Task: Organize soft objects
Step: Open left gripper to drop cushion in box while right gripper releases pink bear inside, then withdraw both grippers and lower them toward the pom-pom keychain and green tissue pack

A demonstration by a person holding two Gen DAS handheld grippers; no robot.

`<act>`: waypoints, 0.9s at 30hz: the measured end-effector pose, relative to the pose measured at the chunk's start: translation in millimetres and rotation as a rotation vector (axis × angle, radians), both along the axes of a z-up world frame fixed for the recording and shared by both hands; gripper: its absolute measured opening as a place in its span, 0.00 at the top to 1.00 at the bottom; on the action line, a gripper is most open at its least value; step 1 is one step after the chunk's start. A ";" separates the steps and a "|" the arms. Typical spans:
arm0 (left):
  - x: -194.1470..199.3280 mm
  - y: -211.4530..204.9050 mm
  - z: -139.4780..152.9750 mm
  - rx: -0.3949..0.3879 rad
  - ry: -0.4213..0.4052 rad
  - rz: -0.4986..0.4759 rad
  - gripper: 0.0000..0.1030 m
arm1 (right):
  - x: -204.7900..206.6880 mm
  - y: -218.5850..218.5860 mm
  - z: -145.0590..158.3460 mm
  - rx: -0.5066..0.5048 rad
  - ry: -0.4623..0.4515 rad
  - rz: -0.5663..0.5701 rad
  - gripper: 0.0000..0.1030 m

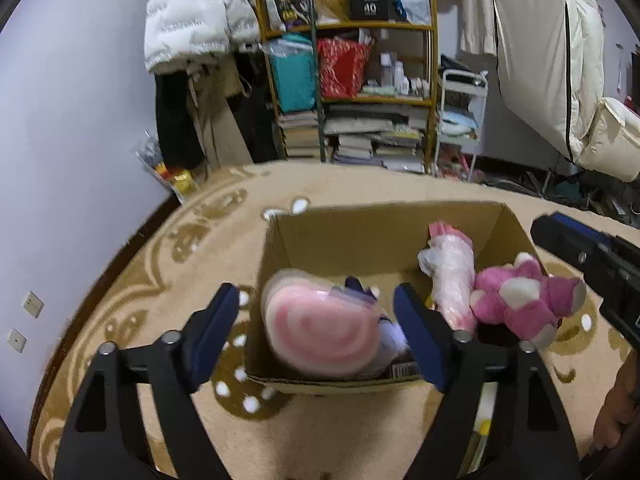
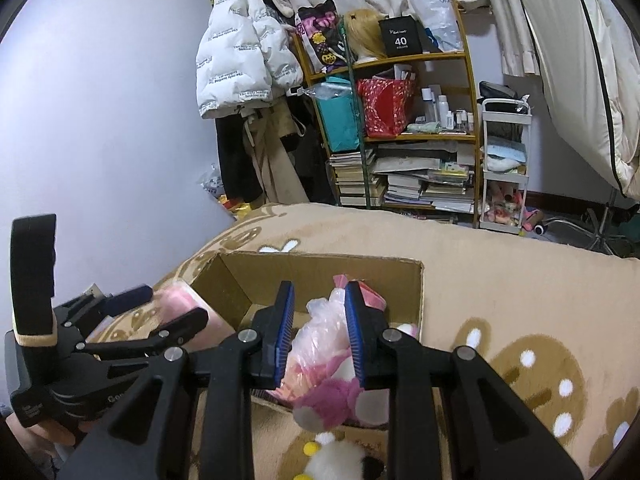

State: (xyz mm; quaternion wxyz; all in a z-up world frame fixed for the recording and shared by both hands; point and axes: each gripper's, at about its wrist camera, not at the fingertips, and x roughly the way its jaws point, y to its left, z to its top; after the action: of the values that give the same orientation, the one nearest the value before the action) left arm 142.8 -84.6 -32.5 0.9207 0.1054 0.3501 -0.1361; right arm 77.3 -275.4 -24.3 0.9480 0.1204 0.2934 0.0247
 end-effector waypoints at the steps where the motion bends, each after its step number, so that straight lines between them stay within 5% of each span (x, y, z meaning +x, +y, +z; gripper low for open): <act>1: -2.0 -0.1 2.5 0.004 -0.010 0.000 0.17 | -1.1 -0.1 0.2 0.000 0.002 0.001 0.64; 5: -9.4 0.2 7.2 0.016 -0.014 0.007 0.13 | -6.4 0.7 1.9 -0.005 0.012 0.003 0.55; 15: -38.2 6.1 16.5 0.026 0.016 0.008 0.06 | -34.5 -1.4 13.9 0.008 0.005 -0.011 0.12; 27: -80.5 9.3 23.8 0.024 0.060 0.007 0.03 | -67.5 -7.5 25.8 0.022 0.029 -0.019 0.04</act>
State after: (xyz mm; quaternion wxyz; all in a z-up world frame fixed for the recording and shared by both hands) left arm 62.3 -75.3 -8.6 0.9089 0.1112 0.3796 -0.1319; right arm 9.8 -282.9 1.4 0.9425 0.1341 0.3057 0.0172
